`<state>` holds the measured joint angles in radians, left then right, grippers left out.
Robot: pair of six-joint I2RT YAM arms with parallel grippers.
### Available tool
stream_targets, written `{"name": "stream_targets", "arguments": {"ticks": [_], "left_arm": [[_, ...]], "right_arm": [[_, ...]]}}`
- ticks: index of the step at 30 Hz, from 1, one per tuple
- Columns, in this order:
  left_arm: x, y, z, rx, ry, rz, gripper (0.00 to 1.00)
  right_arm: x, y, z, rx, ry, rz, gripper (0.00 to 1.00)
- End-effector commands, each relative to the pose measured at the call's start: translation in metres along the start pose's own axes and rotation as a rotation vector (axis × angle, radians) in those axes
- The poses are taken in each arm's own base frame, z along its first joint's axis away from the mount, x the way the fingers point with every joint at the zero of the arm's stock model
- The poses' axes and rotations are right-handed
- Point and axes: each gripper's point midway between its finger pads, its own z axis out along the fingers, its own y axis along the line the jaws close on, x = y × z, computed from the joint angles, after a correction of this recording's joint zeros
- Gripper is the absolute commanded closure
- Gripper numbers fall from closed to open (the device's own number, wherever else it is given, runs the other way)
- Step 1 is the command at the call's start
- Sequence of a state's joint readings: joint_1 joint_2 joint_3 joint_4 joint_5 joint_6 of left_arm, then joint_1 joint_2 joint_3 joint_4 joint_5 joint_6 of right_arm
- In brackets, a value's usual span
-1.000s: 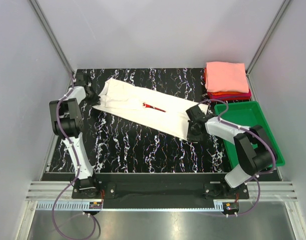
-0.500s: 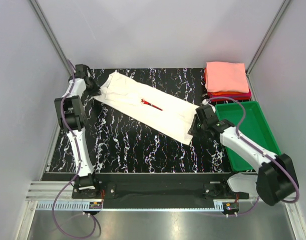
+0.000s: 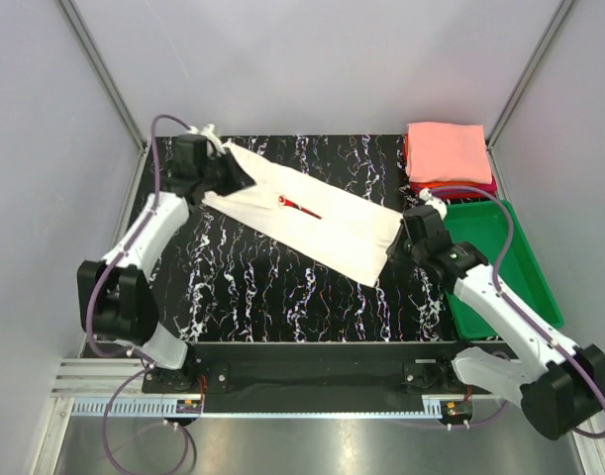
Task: Fold and stack the t-shirts
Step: Fold the tshirt
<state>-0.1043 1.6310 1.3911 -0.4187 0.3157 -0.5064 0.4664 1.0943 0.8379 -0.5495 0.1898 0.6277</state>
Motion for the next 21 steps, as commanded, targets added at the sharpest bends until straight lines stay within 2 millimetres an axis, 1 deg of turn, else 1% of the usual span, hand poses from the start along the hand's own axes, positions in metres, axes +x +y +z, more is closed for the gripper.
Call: {"name": "stream_targets", "arguments": {"ticks": [1, 2, 3, 5, 6, 7, 8, 9, 11, 12, 13, 14, 16, 17, 18, 20, 21], "left_arm": [[0.061, -0.076, 0.003, 0.282, 0.068, -0.001, 0.85], [0.077, -0.09, 0.003, 0.302, 0.087, 0.003, 0.88], [0.112, -0.117, 0.005, 0.358, 0.14, 0.045, 0.92], [0.143, -0.138, 0.011, 0.381, 0.179, 0.082, 0.97], [0.173, -0.157, 0.017, 0.398, 0.231, 0.132, 1.0], [0.186, -0.162, 0.024, 0.39, 0.251, 0.148, 1.0], [0.208, -0.162, 0.04, 0.37, 0.307, 0.139, 1.0], [0.221, -0.186, 0.041, 0.422, 0.326, 0.156, 1.0], [0.243, -0.202, 0.05, 0.449, 0.383, 0.154, 1.0], [0.263, -0.212, 0.057, 0.462, 0.419, 0.175, 1.0], [0.271, -0.217, 0.06, 0.466, 0.435, 0.18, 1.0], [0.286, -0.221, 0.065, 0.463, 0.458, 0.187, 1.0], [0.299, -0.224, 0.071, 0.463, 0.485, 0.188, 1.0], [0.309, -0.221, 0.076, 0.456, 0.51, 0.186, 1.0], [0.313, -0.226, 0.076, 0.467, 0.516, 0.191, 1.0], [0.321, -0.223, 0.08, 0.454, 0.534, 0.185, 1.0], [0.323, -0.227, 0.08, 0.46, 0.533, 0.19, 1.0]], "right_arm": [[-0.031, 0.01, -0.038, -0.06, -0.102, 0.01, 0.79], [-0.038, 0.012, -0.052, -0.09, -0.135, 0.023, 0.8], [-0.039, 0.012, -0.058, -0.099, -0.149, 0.029, 0.8], [-0.042, 0.013, -0.073, -0.138, -0.178, 0.049, 0.82], [-0.041, 0.013, -0.078, -0.147, -0.181, 0.053, 0.83], [-0.04, 0.014, -0.082, -0.161, -0.181, 0.058, 0.84], [-0.041, 0.014, -0.088, -0.176, -0.191, 0.064, 0.88], [-0.041, 0.014, -0.09, -0.183, -0.193, 0.067, 0.92], [-0.038, 0.014, -0.094, -0.196, -0.191, 0.064, 0.98], [-0.038, 0.014, -0.095, -0.198, -0.191, 0.066, 1.0], [-0.037, 0.013, -0.096, -0.194, -0.188, 0.067, 1.0], [-0.036, 0.012, -0.096, -0.193, -0.187, 0.069, 1.0], [-0.035, 0.011, -0.096, -0.192, -0.184, 0.07, 1.0], [-0.033, 0.01, -0.096, -0.189, -0.18, 0.073, 1.0], [-0.034, 0.01, -0.096, -0.191, -0.182, 0.074, 1.0], [-0.033, 0.009, -0.096, -0.19, -0.183, 0.079, 1.0], [-0.031, 0.009, -0.095, -0.19, -0.178, 0.077, 1.0]]}}
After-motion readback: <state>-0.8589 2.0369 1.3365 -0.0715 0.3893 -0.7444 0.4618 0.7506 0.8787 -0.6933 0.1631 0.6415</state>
